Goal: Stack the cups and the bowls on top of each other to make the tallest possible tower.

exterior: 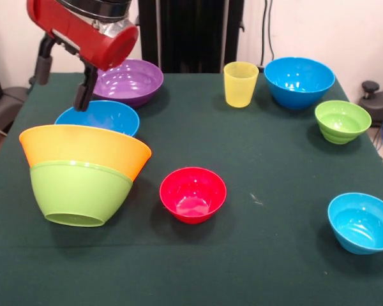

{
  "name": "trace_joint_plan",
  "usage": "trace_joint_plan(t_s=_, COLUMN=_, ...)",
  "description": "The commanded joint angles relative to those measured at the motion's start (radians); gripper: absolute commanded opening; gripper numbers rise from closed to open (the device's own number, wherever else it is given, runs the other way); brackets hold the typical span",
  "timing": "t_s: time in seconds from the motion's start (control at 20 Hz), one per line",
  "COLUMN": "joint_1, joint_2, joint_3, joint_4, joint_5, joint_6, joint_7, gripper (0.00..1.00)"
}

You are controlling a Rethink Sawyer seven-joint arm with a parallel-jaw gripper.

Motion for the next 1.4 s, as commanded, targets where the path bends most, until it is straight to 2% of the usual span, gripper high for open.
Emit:
trace_joint_plan(t_s=0.05, joint_1=-0.027, joint_2=-0.004, joint_3=0.148, joint_4=0.071, joint_5=0.076, joint_6=0.275, joint_7=-0.139, gripper=1.00)
trace_joint_plan(t_s=0.2, joint_1=-0.035, joint_2=-0.007, joint_3=0.174, joint_4=0.068, joint_5=0.096, joint_6=0.332, joint_7=-0.184, gripper=1.00)
trace_joint_plan(t_s=0.6, joint_1=-0.059, joint_2=0.060, joint_3=0.222, joint_4=-0.020, joint_5=0.066, joint_6=0.412, joint_7=-0.247, gripper=1.00)
trace_joint_plan(t_s=0.9, joint_1=-0.067, joint_2=0.156, joint_3=0.251, joint_4=-0.134, joint_5=0.042, joint_6=0.451, joint_7=-0.235, gripper=1.00)
trace_joint_plan(t_s=1.2, joint_1=-0.064, joint_2=0.211, joint_3=0.236, joint_4=-0.178, joint_5=0.019, joint_6=0.369, joint_7=-0.197, gripper=1.00)
trace_joint_plan(t_s=1.25, joint_1=-0.063, joint_2=0.223, joint_3=0.228, joint_4=-0.187, joint_5=0.005, joint_6=0.320, joint_7=-0.186, gripper=1.00)
trace_joint_plan(t_s=1.4, joint_1=-0.066, joint_2=0.259, joint_3=0.217, joint_4=-0.217, joint_5=-0.003, joint_6=0.270, joint_7=-0.157, gripper=1.00)
